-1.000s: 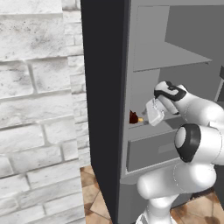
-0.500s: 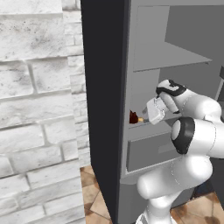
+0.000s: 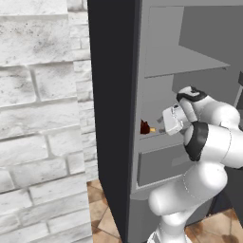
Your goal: Gather the sweet potato and bell pepper from the fridge and place them on a tray on the dining counter. Then gather the steaks from the fridge and place them on the other tray.
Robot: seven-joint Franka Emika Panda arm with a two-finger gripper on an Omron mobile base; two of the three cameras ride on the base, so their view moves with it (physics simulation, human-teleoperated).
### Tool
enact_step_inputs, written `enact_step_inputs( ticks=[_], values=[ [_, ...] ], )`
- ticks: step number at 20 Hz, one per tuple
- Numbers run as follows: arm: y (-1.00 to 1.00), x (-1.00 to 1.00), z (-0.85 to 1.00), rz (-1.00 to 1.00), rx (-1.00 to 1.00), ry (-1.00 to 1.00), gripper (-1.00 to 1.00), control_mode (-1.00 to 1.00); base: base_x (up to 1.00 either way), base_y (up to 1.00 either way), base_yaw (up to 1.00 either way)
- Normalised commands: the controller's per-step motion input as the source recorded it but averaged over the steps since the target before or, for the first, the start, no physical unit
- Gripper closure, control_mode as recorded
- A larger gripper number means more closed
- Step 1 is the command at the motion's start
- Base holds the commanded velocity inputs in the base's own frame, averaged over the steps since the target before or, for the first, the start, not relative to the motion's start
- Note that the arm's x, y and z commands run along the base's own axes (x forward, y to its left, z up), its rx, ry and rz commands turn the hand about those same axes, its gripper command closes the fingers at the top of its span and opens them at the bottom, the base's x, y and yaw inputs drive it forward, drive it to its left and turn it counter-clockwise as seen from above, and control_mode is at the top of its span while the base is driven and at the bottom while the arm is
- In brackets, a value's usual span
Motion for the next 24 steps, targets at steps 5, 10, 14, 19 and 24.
enact_step_inputs(
  ticks=[5,10,14,19,24],
  values=[
    [0.0,0.16,-0.01,0.0,0.06,0.0,-1.0,-1.0,0.0,0.0,0.0],
    [0.0,0.14,-0.01,0.0,0.03,0.0,-1.0,-1.0,0.0,0.0,0.0],
    [0.0,0.15,-0.09,0.0,0.02,0.0,-1.0,-1.0,0.0,0.0,0.0],
    [0.0,0.21,-0.19,0.0,0.0,0.0,-1.0,-1.0,0.0,0.0,0.0],
    [0.04,0.29,-0.2,0.0,0.0,0.0,-1.0,-1.0,0.0,0.0,0.0]
  ],
)
